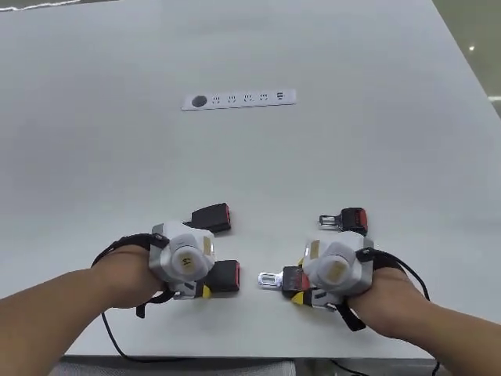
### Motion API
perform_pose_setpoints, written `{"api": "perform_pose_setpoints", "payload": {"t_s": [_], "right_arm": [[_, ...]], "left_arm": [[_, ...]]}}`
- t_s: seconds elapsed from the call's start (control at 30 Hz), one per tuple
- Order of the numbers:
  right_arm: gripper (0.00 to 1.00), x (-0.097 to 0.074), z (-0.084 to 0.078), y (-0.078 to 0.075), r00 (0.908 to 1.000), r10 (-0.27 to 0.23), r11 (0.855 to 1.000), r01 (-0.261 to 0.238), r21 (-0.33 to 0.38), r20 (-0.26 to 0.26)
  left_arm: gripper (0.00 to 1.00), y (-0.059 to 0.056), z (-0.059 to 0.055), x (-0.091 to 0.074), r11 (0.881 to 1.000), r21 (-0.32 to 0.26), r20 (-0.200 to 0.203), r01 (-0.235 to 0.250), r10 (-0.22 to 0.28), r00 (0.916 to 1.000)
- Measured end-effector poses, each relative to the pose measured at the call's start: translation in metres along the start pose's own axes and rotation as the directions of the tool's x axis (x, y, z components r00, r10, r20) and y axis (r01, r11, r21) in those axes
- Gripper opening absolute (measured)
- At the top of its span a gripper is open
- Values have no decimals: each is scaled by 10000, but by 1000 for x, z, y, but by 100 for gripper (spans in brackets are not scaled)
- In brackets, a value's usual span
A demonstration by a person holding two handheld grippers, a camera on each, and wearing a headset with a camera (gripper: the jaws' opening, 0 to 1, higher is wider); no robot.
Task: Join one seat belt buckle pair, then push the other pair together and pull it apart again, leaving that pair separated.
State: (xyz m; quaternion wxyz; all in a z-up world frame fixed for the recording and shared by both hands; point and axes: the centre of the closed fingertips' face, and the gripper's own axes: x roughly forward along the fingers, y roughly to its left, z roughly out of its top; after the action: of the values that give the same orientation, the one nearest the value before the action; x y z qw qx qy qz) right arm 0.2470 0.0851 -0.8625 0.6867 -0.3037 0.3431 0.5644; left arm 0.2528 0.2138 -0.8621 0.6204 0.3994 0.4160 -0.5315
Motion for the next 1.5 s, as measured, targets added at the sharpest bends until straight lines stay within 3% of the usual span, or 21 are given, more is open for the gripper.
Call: {"api": "perform_pose_setpoints", "payload": {"t_s": [0.37, 0.43, 0.63, 0.83, 0.9, 1.13, 1.5], "right_arm": [[35, 18, 24, -1, 9998, 190, 9992, -192, -339, -50], [35, 19, 25, -2, 9993, 205, 9984, -221, -529, -303], [35, 20, 27, 1, 9995, 240, 9965, -255, -799, -199], [35, 25, 36, 2, 9997, 229, 9972, -220, -712, 118], [35, 26, 34, 1, 9998, 206, 9978, -205, -637, 13], [33, 27, 37, 1, 9992, 378, 9963, -368, -775, 121], [32, 34, 49, 3, 9978, 561, 9952, -531, -819, 349]], "left_arm": [[32, 0, 0, 1, 9998, 104, -147, 154, -153, 9998], [32, 0, 0, 1, 9998, 65, -187, 171, -170, 9997], [32, -1, 1, 3, 9996, 179, -347, 224, -217, 9992], [32, -1, 1, 3, 9994, 242, -396, 253, -244, 9989], [32, -1, 0, 2, 9995, 205, -418, 243, -234, 9989], [31, -2, 2, 3, 9962, 685, -567, 529, -490, 9972], [31, -2, 2, 3, 9953, 732, -454, 626, -594, 9972]]}}
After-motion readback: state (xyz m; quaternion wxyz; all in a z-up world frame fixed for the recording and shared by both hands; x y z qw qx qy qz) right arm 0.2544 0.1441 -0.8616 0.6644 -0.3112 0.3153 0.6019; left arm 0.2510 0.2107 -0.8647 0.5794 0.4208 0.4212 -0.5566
